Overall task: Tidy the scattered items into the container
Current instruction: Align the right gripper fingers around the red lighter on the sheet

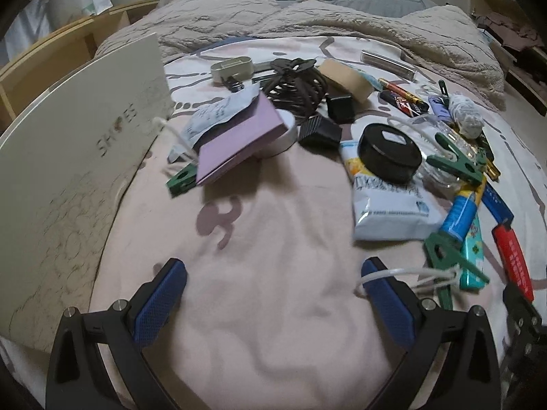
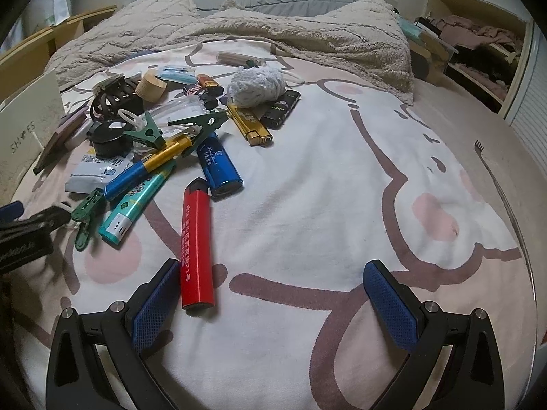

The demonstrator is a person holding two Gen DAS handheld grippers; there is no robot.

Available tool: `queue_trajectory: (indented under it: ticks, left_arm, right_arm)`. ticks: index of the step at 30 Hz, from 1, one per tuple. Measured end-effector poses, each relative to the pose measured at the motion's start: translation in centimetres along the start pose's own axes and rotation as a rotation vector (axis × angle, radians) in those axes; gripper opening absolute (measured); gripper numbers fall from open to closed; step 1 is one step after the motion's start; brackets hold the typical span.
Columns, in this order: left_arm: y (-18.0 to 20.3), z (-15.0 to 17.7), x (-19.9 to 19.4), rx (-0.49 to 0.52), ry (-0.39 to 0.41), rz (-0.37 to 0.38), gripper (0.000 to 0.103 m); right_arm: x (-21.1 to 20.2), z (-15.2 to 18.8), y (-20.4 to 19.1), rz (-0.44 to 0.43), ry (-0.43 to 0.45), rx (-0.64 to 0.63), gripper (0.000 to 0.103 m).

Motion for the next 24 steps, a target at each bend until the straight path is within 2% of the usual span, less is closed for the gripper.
queue_trajectory:
  ticks: [18, 24]
  left_arm:
    - [-2.3, 5.4, -3.3, 0.063, -0.007, 0.048, 0.103]
    - [-2.9, 6.6, -4.3, 0.086, -0.059, 0.125, 0.103]
  right_arm:
    - [0.1, 0.0, 0.1, -0.023, 0.014, 0.004, 0.103]
    - [-0.3, 0.1, 0.6, -0.047, -0.006, -0.013, 0.103]
Point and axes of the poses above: each gripper's, at about its wrist camera, not at the fingertips, and x roughly the way its jaws point, y to its right, z to its underside, the point moved 8 cm from there along x, roughly the way its jaws point, and after that the axes turned 4 degrees about -y, right-handed, at the moved point
